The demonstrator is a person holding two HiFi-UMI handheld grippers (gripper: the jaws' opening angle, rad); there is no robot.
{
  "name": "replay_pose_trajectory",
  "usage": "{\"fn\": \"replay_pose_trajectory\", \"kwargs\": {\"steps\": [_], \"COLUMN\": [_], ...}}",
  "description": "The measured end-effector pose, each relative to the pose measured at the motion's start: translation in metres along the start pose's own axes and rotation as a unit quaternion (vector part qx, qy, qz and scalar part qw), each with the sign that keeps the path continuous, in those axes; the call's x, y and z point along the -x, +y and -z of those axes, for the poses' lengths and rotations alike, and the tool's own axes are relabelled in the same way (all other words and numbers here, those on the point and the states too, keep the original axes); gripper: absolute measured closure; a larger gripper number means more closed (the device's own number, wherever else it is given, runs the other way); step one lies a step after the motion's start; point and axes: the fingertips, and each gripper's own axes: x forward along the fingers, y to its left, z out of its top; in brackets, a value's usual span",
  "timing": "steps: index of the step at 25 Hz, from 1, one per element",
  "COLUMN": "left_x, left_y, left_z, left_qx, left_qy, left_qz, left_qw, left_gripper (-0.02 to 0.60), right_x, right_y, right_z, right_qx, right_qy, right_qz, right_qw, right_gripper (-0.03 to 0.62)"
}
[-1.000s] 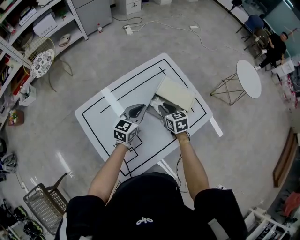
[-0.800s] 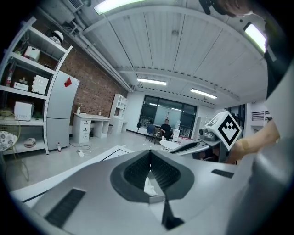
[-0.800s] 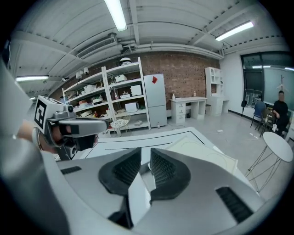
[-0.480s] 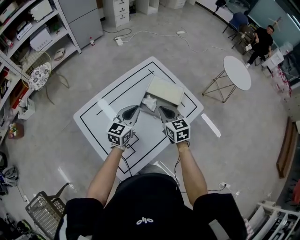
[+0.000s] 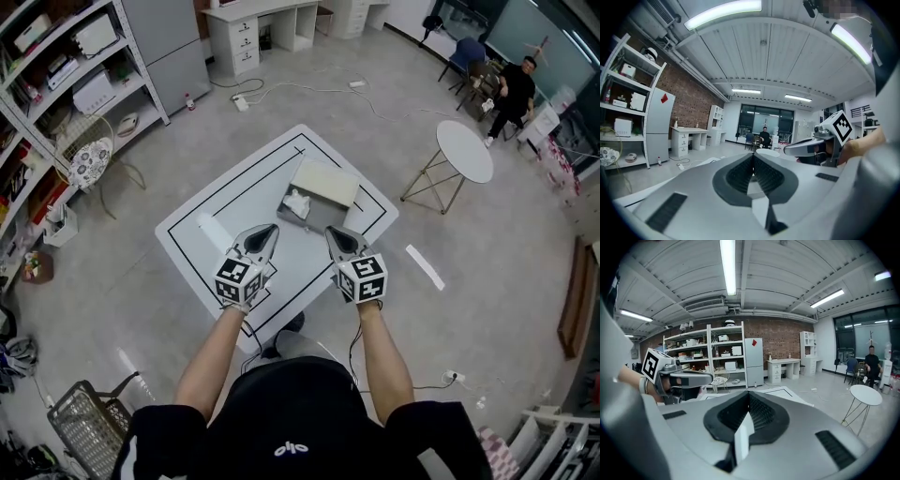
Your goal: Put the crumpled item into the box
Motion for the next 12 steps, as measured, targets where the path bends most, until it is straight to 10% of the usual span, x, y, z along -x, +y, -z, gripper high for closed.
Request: {"fn": "replay_pose_trajectory", "kwargs": {"steps": [12], "left_x": [0.053], "left_y": [-0.056], "left_z": [-0.010], "left_qx": [-0.023], "left_qy": [-0.016], "left_qz": [-0.004], "left_qw": [0.9996], "left_gripper": [0.574], "right_x": [0.066], "right_y": [0.036], "right_z": [0.007], "right_qx": [0.006], "right_qy": [-0.026], "right_qz": [0.000], "right_qw": [1.000], "right_gripper": [0.585]}}
